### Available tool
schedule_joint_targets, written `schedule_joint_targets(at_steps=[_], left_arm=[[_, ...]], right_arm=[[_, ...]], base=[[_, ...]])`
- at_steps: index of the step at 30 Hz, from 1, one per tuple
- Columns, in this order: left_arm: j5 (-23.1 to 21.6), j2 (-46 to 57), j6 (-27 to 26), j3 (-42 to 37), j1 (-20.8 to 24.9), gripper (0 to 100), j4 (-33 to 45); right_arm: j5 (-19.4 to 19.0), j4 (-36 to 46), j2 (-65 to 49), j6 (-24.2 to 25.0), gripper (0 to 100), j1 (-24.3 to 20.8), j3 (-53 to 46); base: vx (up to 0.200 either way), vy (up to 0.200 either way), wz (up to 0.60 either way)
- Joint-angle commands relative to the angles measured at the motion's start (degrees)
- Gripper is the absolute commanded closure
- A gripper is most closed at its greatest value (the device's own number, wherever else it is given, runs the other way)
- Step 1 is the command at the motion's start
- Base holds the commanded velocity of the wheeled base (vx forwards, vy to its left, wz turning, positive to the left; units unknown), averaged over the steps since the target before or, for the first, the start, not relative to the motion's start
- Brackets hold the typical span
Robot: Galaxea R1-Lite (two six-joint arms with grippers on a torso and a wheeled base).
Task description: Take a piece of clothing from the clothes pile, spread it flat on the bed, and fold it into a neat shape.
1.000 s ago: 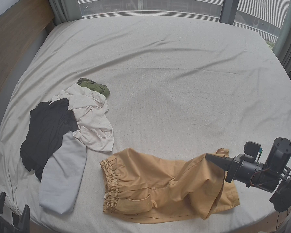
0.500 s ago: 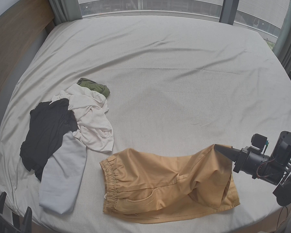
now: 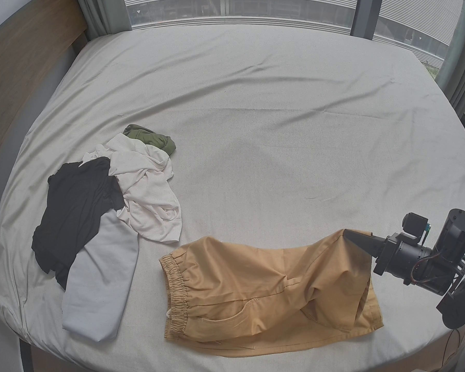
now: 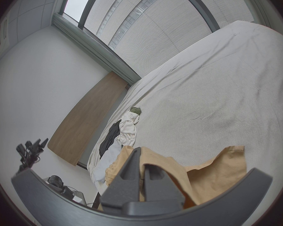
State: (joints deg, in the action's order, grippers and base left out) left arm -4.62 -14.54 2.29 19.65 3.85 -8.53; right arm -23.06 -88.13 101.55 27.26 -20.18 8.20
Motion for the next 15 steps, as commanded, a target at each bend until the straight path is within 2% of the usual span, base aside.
schedule_joint_targets(at_steps=[1, 4, 7, 8, 9, 11, 15], left_arm=[[-3.9, -25.1, 1.3, 6.1, 7.7, 0, -4.6], [-4.5, -32.7, 1.9, 6.5, 11.4, 0, -10.0], [-4.6, -35.6, 2.8, 6.8, 11.8, 0, -13.6], [-4.8, -38.0, 7.9, 7.4, 12.0, 0, -18.5], [-4.8, -39.0, 11.1, 8.1, 12.5, 0, -20.1], [-4.7, -40.5, 13.6, 9.0, 13.6, 0, -20.6], [-5.0, -42.3, 13.7, 8.8, 14.1, 0, -20.7]], right_arm=[[0.0, 0.0, 0.4, 0.1, 100, 0.3, -0.1], [0.0, 0.0, 0.4, 0.1, 100, 0.6, 0.0], [0.0, 0.0, 0.5, 0.1, 100, 0.5, 0.0], [0.0, 0.0, 0.5, 0.1, 100, 0.5, 0.1], [0.0, 0.0, 0.5, 0.1, 100, 0.5, 0.1], [0.0, 0.0, 0.5, 0.1, 100, 0.6, 0.1], [-0.1, 0.0, 0.8, 0.1, 100, 0.7, 0.1]], base=[[0.0, 0.0, 0.0], [0.0, 0.0, 0.0], [0.0, 0.0, 0.0], [0.0, 0.0, 0.0], [0.0, 0.0, 0.0], [0.0, 0.0, 0.0], [0.0, 0.0, 0.0]])
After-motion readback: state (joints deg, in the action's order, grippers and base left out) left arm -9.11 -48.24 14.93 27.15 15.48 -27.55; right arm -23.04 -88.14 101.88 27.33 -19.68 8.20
